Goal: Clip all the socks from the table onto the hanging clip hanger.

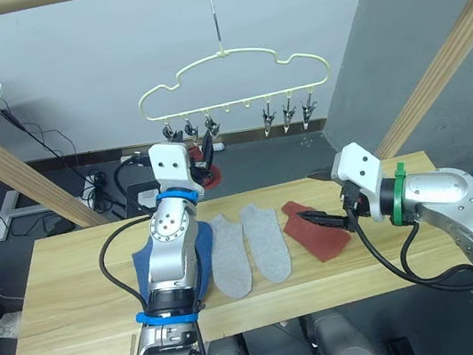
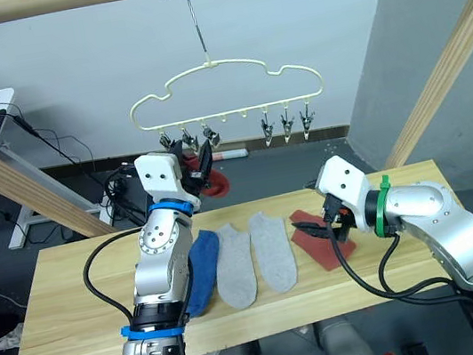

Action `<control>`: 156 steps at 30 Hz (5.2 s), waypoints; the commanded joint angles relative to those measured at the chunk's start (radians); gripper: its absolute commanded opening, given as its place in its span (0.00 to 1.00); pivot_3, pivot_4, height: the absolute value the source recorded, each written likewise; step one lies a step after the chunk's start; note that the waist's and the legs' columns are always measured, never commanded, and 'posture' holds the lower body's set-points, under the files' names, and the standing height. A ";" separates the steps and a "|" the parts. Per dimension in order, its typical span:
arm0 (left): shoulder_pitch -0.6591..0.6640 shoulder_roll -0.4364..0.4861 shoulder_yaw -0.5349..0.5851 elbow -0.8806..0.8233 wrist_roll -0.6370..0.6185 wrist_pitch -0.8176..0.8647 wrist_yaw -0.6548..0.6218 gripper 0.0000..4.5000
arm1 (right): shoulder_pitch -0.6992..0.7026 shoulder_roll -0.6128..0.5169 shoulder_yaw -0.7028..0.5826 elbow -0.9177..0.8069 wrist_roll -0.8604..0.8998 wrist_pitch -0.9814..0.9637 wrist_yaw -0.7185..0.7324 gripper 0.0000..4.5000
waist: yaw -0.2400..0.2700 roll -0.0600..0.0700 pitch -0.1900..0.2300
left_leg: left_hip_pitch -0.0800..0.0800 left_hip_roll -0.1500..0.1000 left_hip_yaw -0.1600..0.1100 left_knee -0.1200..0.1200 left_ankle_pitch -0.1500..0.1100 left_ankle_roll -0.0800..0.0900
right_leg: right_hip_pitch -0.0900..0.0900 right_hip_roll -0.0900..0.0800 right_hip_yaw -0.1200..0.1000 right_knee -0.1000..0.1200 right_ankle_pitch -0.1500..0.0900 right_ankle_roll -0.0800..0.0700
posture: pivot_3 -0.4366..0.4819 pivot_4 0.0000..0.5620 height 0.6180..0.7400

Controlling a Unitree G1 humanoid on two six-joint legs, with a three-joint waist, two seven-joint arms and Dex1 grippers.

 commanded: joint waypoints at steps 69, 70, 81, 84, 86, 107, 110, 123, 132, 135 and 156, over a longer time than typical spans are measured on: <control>-0.059 0.037 0.004 0.004 0.005 -0.074 -0.070 0.25 | -0.002 -0.005 -0.016 -0.021 0.032 -0.022 -0.005 0.91 | 0.000 -0.001 0.004 | 0.000 0.000 0.000 0.000 0.000 0.000 | 0.000 0.000 0.000 0.000 0.000 0.000 | 0.22 0.51 1.00; -0.057 0.037 0.004 0.001 0.005 -0.075 -0.071 0.19 | -0.002 -0.005 -0.016 -0.021 0.033 -0.023 -0.005 0.91 | 0.000 -0.001 0.004 | 0.000 0.000 0.000 0.000 0.000 0.000 | 0.000 0.000 0.000 0.000 0.000 0.000 | 0.22 0.51 1.00; -0.041 0.054 0.003 -0.030 0.002 -0.066 -0.086 0.00 | 0.025 0.002 0.007 0.003 0.008 -0.014 -0.029 0.91 | 0.000 -0.001 0.004 | 0.000 0.000 0.000 0.000 0.000 0.000 | 0.000 0.000 0.000 0.000 0.000 0.000 | 0.22 0.50 1.00; -0.038 0.062 0.001 -0.050 -0.012 -0.043 -0.106 0.00 | 0.079 0.044 0.040 0.060 -0.045 -0.012 -0.106 0.99 | 0.001 -0.002 0.004 | 0.000 0.000 0.000 0.000 0.000 0.000 | 0.000 0.000 0.000 0.000 0.000 0.000 | 0.23 0.50 1.00; -0.035 0.070 -0.001 -0.063 -0.021 -0.028 -0.123 0.00 | 0.109 0.087 0.086 0.115 -0.104 -0.043 -0.164 1.00 | 0.000 -0.001 0.004 | 0.000 0.000 0.000 0.000 0.000 0.000 | 0.000 0.000 0.000 0.000 0.000 0.000 | 0.23 0.50 1.00; -0.044 0.115 0.012 -0.188 -0.184 0.203 -0.270 0.00 | -0.061 0.403 0.179 0.857 -0.350 -0.432 -0.274 0.82 | 0.003 -0.001 0.004 | 0.000 0.000 0.000 0.000 0.000 0.000 | 0.000 0.000 0.000 0.001 0.000 0.000 | 0.29 0.50 1.00; -0.049 0.126 0.022 -0.201 -0.217 0.243 -0.288 0.00 | -0.062 0.416 0.176 0.866 -0.357 -0.440 -0.264 0.57 | 0.003 -0.001 0.004 | 0.000 0.000 0.000 0.000 0.000 0.000 | 0.000 0.000 0.000 0.001 0.000 0.000 | 0.30 0.50 1.00; -0.071 0.173 0.061 -0.259 -0.368 0.414 -0.348 0.00 | -0.150 0.487 0.178 0.654 -0.336 -0.449 -0.221 0.01 | 0.003 -0.001 0.004 | 0.000 0.000 -0.001 0.000 0.000 0.000 | 0.000 0.000 0.000 0.001 0.000 0.000 | 0.29 0.50 1.00; -0.074 0.182 0.074 -0.295 -0.424 0.491 -0.348 0.00 | -0.217 0.648 0.114 0.639 -0.224 -0.432 -0.232 0.01 | 0.008 0.000 0.005 | -0.001 0.000 -0.003 0.000 0.000 0.000 | 0.000 0.000 -0.002 0.001 0.003 -0.004 | 0.29 0.49 1.00; -0.072 0.178 0.075 -0.307 -0.431 0.506 -0.345 0.00 | -0.231 0.672 0.109 0.669 -0.216 -0.440 -0.232 0.01 | 0.008 0.000 0.005 | -0.001 0.000 -0.003 0.000 0.000 0.000 | 0.000 -0.001 -0.002 0.001 0.003 -0.004 | 0.30 0.49 1.00; -0.046 0.176 0.082 -0.338 -0.454 0.556 -0.338 0.00 | -0.283 0.764 0.039 0.747 -0.149 -0.519 -0.244 0.01 | 0.009 0.000 0.005 | -0.001 0.000 -0.004 0.000 0.000 0.000 | -0.001 0.000 -0.003 0.001 0.003 -0.005 | 0.30 0.46 1.00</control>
